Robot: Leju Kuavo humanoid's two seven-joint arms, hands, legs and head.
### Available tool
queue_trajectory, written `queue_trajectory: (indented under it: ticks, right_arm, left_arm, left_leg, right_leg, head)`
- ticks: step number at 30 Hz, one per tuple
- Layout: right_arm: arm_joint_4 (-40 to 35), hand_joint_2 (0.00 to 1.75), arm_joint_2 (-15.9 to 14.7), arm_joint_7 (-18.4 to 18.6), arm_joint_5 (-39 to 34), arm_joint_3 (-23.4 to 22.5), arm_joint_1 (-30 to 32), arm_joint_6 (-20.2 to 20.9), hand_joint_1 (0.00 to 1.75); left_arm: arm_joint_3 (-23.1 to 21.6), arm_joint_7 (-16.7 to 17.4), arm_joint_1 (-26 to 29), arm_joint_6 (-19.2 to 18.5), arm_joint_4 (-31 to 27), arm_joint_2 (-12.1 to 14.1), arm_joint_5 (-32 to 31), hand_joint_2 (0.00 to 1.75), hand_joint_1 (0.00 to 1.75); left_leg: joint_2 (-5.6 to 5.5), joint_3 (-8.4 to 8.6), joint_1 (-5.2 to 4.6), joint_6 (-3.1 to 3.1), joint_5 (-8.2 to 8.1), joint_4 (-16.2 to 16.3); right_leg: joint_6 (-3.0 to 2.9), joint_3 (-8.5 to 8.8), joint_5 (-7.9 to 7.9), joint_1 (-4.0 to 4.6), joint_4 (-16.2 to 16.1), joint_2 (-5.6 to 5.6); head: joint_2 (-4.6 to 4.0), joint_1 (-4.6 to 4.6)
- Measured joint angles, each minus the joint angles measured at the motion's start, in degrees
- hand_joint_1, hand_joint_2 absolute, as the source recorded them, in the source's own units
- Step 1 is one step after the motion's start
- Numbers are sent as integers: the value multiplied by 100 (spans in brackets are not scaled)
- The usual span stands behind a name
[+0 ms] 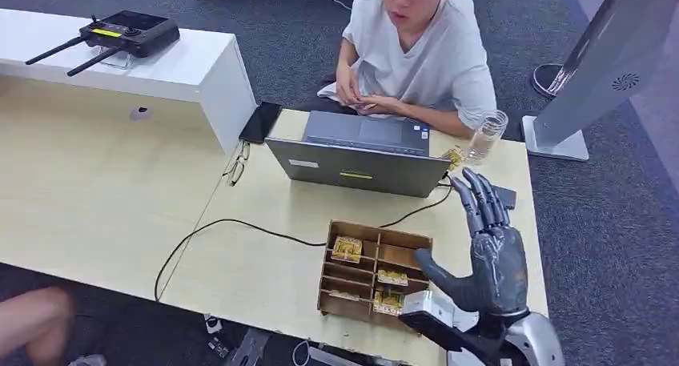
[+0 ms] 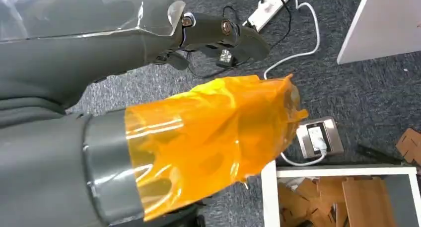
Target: Pass the card to the sensor for recognition and then transmit it.
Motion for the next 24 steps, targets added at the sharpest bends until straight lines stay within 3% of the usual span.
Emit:
queue_trajectory:
  ticks: [24]
  right_arm:
    - [326,175,122,319,197,564,290,190,0]
  left_arm:
    - [0,72,-27,0,0,-7,17,0,0]
  left_leg:
    - [0,0,0,0,1,0]
  right_leg:
    - [0,0,0,0,0,0]
  head:
    - [0,2]
